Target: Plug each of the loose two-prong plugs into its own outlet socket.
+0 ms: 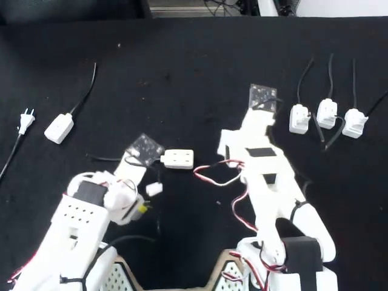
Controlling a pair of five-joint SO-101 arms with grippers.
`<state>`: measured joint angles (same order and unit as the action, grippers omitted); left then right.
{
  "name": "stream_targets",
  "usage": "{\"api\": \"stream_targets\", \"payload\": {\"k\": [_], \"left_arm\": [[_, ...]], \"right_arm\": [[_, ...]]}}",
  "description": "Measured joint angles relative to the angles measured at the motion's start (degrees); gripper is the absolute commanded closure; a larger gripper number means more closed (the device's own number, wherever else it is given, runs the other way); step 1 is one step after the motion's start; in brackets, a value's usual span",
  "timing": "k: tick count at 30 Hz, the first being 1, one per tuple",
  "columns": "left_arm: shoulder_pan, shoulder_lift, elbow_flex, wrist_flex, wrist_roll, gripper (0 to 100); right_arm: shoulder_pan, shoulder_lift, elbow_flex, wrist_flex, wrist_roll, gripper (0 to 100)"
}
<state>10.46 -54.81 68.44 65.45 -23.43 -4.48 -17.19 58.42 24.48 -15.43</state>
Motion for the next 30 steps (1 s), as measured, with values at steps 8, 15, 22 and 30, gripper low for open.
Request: {"api": "stream_targets", "payload": {"k": [8,15,22,30], "left_arm": [[-16.1,0.0,-9.7,-2.7,0.2,79],[-27.0,0.0,8.7,-26.5,0.7,79],[-28.1,0.0,15.7,-39.9,10.9,79],[-35.0,0.0,15.7,-40.5,20.0,79]], "right_arm": [[-8.2,0.0,0.0,1.1,0.0,85.4],[-15.5,0.0,0.0,2.6,0.0,85.4],[-21.1,0.0,-3.0,2.8,-0.8,85.4],[-30.8,0.0,-4.9,2.4,-7.4,85.3]]}}
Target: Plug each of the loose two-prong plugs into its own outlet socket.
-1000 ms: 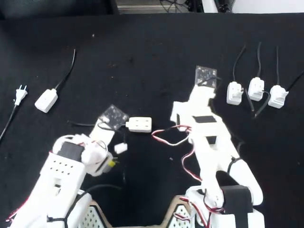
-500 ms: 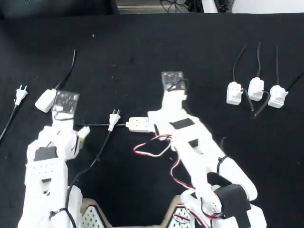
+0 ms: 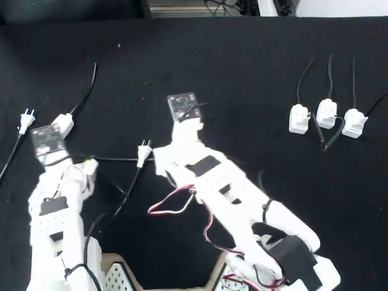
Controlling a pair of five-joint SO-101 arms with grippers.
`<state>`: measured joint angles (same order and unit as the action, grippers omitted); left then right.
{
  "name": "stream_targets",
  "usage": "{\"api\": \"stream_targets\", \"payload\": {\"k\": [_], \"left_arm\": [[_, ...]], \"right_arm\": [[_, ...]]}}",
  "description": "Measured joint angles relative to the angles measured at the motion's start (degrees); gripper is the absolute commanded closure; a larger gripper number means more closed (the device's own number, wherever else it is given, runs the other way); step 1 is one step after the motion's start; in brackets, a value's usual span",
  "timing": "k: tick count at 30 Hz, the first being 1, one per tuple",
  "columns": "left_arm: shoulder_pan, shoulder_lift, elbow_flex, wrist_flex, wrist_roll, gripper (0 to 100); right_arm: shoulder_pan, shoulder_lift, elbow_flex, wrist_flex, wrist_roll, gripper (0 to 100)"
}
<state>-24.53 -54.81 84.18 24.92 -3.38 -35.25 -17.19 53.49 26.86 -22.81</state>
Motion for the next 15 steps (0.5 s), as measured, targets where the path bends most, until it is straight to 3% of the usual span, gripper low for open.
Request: {"api": "stream_targets", "payload": {"k": [6,15], "left_arm": [[-8.0,0.0,-0.1,-0.1,6.5,79],[-8.4,0.0,-0.1,-0.1,7.2,79]], "right_arm": [[-4.5,4.7,-3.1,-5.7,-3.3,85.3],[-7.1,18.6,-12.3,-6.3,-9.3,85.3]]}}
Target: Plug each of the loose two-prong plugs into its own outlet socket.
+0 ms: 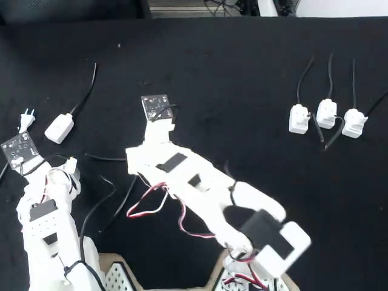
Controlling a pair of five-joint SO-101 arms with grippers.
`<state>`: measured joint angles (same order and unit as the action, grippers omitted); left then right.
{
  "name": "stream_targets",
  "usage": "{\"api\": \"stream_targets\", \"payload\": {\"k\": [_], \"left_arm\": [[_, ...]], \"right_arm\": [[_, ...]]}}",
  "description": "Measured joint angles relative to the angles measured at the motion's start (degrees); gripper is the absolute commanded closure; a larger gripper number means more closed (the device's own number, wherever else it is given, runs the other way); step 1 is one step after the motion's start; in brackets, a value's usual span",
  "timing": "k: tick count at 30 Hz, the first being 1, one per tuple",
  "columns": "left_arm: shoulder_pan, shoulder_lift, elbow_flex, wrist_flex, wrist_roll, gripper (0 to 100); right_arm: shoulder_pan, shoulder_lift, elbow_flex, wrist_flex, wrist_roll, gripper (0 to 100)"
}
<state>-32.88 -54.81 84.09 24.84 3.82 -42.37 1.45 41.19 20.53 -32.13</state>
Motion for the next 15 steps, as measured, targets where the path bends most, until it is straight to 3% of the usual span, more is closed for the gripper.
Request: {"api": "stream_targets", "payload": {"k": [15], "left_arm": [[0.0,0.0,0.0,0.0,0.0,79]], "right_arm": [[1.7,1.2,-2.4,2.5,-0.3,85.3]]}}
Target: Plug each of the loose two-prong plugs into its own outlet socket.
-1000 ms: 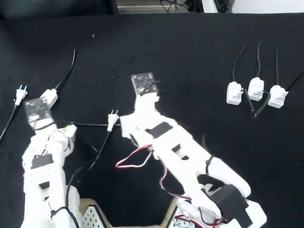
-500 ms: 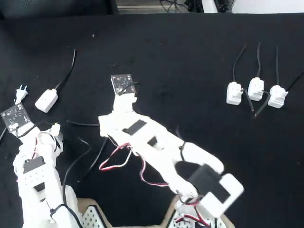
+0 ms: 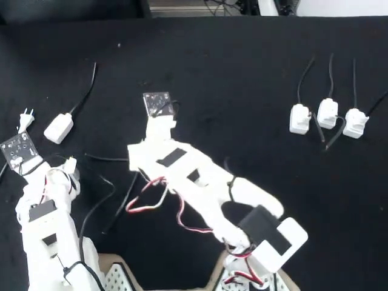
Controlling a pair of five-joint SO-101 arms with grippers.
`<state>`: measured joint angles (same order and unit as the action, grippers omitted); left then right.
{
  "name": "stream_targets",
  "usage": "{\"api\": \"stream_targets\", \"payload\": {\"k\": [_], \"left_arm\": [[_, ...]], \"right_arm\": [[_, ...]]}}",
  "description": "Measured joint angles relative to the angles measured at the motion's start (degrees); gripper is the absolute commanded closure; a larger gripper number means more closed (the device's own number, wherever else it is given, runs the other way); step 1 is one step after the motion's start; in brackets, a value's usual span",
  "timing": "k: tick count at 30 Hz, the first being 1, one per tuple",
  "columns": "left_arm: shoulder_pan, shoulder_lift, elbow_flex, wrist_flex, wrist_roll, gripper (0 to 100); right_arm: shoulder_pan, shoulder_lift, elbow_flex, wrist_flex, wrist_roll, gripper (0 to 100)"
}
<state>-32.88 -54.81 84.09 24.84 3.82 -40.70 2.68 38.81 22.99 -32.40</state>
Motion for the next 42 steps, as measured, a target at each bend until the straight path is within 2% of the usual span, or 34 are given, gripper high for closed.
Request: {"api": "stream_targets", "payload": {"k": [16,24,26,28,32,37,42], "left_arm": [[0.0,0.0,0.0,0.0,0.3,79],[0.0,0.0,0.0,0.0,0.4,79],[0.0,0.0,0.0,0.0,0.4,79],[0.0,0.0,0.0,0.0,0.4,79],[0.0,0.0,0.0,0.0,0.5,79],[0.0,0.0,0.0,0.0,0.5,79],[0.0,0.0,0.0,0.0,0.5,79]], "right_arm": [[0.0,4.0,-0.1,0.0,0.0,85.3],[-0.1,8.4,-6.4,4.1,0.0,85.8],[-0.1,8.5,-6.8,4.4,0.0,88.6],[-0.1,8.5,-6.8,4.6,0.0,98.0],[0.0,8.5,-6.8,4.7,0.0,99.1],[0.0,7.1,-6.9,9.3,0.0,98.8],[0.3,-1.1,-6.9,16.4,0.4,98.7]]}}
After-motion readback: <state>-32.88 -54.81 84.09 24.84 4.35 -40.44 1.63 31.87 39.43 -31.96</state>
